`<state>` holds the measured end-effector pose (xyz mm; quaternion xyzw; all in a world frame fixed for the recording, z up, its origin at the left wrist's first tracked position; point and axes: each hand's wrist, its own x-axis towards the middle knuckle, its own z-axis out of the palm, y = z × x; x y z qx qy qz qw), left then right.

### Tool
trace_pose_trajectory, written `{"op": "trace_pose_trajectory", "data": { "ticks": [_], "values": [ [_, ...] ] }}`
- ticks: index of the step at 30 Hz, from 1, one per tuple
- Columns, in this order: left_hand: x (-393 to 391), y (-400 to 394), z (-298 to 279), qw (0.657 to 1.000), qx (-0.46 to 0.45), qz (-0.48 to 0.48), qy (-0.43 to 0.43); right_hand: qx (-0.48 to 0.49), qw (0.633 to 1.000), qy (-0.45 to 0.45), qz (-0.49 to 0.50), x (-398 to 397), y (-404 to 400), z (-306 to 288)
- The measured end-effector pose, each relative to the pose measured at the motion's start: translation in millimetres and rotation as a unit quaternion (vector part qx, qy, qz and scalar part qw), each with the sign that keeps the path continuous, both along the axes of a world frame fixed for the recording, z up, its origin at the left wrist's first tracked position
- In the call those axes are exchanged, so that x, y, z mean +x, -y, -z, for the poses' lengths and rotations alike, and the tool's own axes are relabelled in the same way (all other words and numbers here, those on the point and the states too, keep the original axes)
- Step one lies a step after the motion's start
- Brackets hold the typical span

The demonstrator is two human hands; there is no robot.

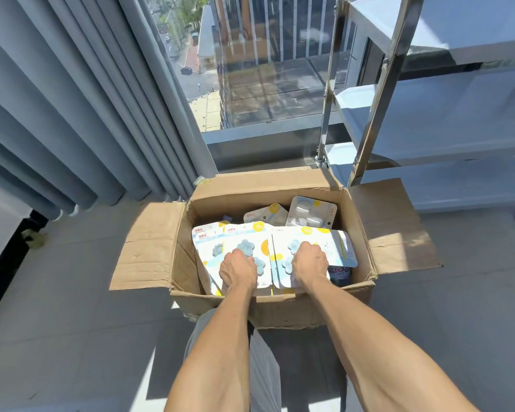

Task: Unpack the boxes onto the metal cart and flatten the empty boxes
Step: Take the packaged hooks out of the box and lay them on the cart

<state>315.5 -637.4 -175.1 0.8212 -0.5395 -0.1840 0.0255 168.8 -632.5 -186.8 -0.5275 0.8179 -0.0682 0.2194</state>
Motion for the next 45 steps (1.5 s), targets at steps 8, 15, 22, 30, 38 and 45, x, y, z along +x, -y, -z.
{"op": "trace_pose_trajectory", "data": {
  "ticks": [8, 15, 22, 30, 38, 45],
  "values": [
    [-2, 17, -4, 0.999, 0.046, 0.015, -0.019, 0.050, 0.999, 0.002, 0.016, 10, 17, -13],
    [-20, 21, -72, 0.996, 0.061, 0.043, 0.043, 0.103, 0.994, 0.007, 0.029, -27, -2, -92],
    [-114, -12, -219, 0.991, 0.102, 0.085, -0.009, 0.132, 0.981, 0.052, 0.135, -107, -43, -238],
    [-226, -28, -424, 0.971, 0.130, 0.202, 0.012, 0.116, 0.965, 0.014, 0.237, -216, -88, -442],
    [-318, 12, -538, 0.954, 0.053, 0.294, -0.020, 0.070, 0.949, -0.020, 0.306, -292, -68, -544],
    [-351, 82, -570, 0.961, 0.015, 0.271, -0.053, 0.056, 0.945, -0.044, 0.320, -333, -7, -565]
  ]
}}
